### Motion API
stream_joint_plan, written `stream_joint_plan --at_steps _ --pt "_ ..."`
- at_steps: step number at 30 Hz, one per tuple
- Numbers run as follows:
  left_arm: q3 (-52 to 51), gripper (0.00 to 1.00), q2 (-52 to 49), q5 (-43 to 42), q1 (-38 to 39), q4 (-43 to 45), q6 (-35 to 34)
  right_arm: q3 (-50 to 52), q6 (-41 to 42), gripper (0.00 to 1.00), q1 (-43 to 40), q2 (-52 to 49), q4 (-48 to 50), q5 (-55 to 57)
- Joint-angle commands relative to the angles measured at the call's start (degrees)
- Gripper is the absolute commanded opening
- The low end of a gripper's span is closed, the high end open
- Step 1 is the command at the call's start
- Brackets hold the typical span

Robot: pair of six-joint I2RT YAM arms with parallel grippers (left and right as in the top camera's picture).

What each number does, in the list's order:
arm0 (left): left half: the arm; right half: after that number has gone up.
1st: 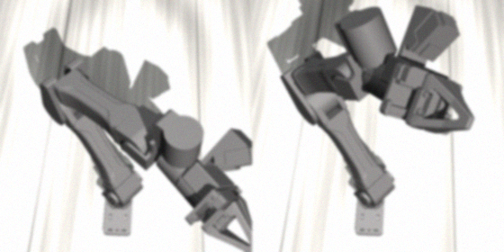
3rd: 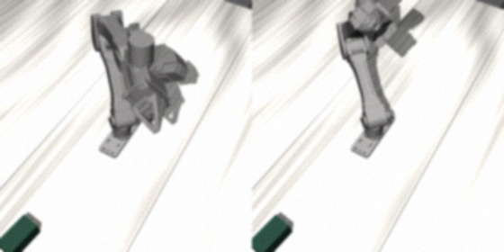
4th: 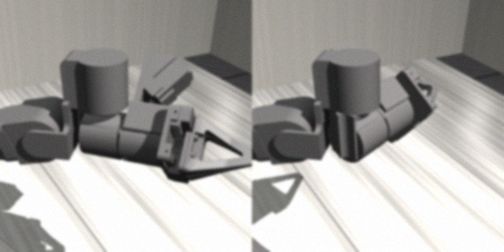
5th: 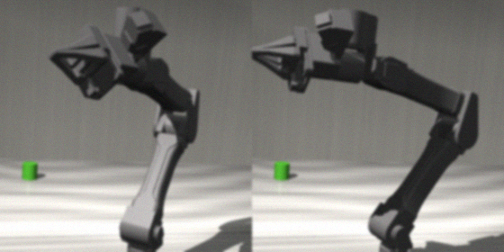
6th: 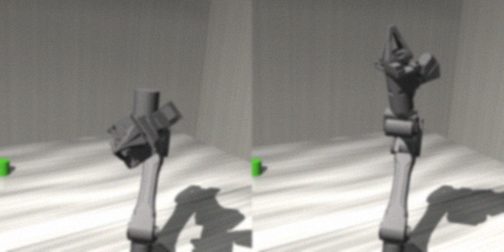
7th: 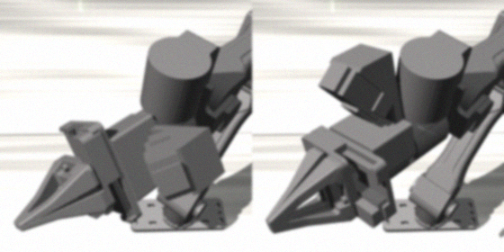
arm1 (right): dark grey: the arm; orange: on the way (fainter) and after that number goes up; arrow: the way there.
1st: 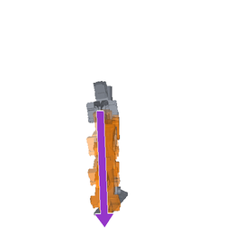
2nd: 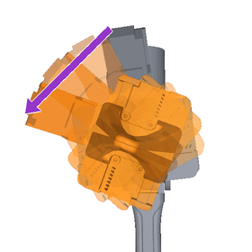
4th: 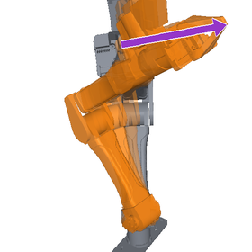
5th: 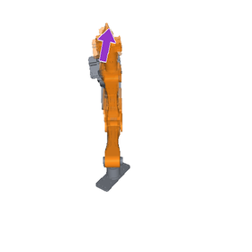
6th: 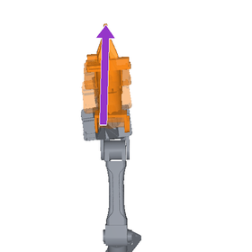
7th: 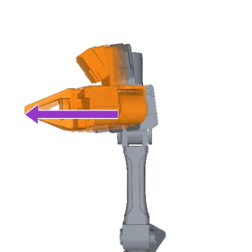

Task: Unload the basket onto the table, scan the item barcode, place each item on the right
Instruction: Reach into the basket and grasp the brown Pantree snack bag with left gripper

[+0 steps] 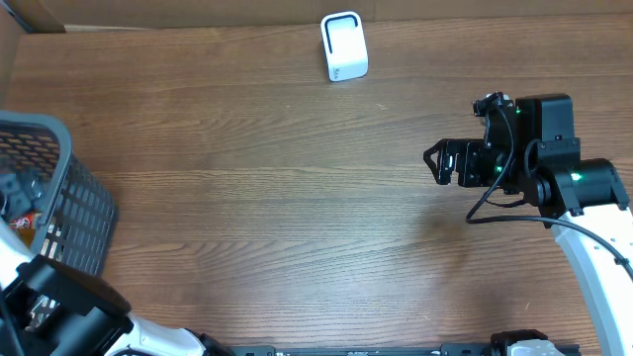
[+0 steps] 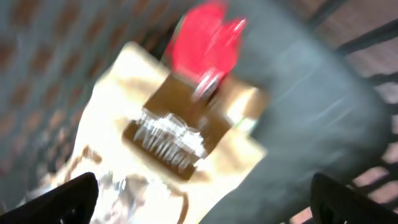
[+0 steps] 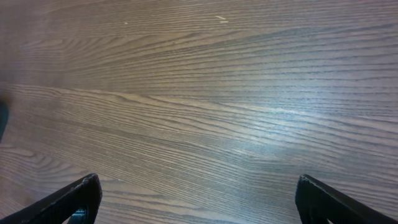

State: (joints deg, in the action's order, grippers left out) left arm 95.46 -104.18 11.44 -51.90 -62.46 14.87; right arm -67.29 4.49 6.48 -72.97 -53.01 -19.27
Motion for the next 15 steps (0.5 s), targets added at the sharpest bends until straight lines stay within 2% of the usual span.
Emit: stream_joint_plan --at_steps 1,9,15 --pt "-4.17 1.00 0.02 1.44 -3.82 -1.27 -3.04 -1.27 0.15 1.00 0.33 0.13 0.50 -0.31" --pt "-10.75 1.00 0.02 1.05 -8.63 4.17 1.20 -1.27 0.15 1.00 0.33 0.13 0.66 -0.33" --pt "-13.11 1.00 0.00 -3.54 -8.68 10.80 7.74 -1.27 0.15 1.00 0.33 0.13 0.66 -0.33"
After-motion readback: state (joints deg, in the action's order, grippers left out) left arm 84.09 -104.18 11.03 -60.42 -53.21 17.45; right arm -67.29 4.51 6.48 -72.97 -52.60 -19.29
